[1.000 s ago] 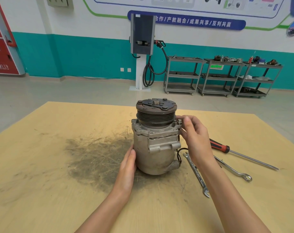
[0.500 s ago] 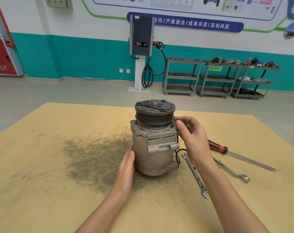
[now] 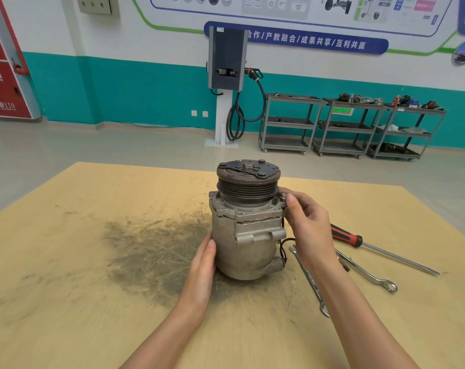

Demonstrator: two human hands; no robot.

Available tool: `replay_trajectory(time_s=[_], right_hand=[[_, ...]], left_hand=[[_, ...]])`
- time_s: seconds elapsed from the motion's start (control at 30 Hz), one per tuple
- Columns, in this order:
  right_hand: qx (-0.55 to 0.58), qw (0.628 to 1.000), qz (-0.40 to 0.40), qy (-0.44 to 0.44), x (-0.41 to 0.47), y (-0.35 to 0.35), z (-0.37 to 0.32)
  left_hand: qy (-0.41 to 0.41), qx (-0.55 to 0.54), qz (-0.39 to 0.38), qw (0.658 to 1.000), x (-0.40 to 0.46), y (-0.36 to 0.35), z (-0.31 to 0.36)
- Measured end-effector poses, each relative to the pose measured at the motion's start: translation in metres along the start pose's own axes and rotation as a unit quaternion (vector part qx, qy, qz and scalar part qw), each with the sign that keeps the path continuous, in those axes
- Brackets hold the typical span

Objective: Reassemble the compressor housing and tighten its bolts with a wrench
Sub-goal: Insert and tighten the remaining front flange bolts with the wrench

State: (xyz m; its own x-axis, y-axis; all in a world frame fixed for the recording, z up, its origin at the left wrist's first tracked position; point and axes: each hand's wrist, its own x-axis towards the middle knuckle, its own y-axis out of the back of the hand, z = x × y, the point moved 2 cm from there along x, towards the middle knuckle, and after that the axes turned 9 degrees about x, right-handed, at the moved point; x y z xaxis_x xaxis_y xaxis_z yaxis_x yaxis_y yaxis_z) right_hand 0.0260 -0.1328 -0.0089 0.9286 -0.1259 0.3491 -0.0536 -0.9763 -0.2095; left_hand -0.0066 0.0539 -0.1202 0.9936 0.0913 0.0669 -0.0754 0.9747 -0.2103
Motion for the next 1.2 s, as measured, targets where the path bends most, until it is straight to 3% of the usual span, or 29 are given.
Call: replay_trajectory(time_s=[1.2], right_hand=[[-0.001, 1.0, -0.003, 0.0, 0.0043, 0.0003, 0.0021]], left_hand=[[0.007, 0.001, -0.001, 1.0, -0.0009, -0.0021, 0.0008]])
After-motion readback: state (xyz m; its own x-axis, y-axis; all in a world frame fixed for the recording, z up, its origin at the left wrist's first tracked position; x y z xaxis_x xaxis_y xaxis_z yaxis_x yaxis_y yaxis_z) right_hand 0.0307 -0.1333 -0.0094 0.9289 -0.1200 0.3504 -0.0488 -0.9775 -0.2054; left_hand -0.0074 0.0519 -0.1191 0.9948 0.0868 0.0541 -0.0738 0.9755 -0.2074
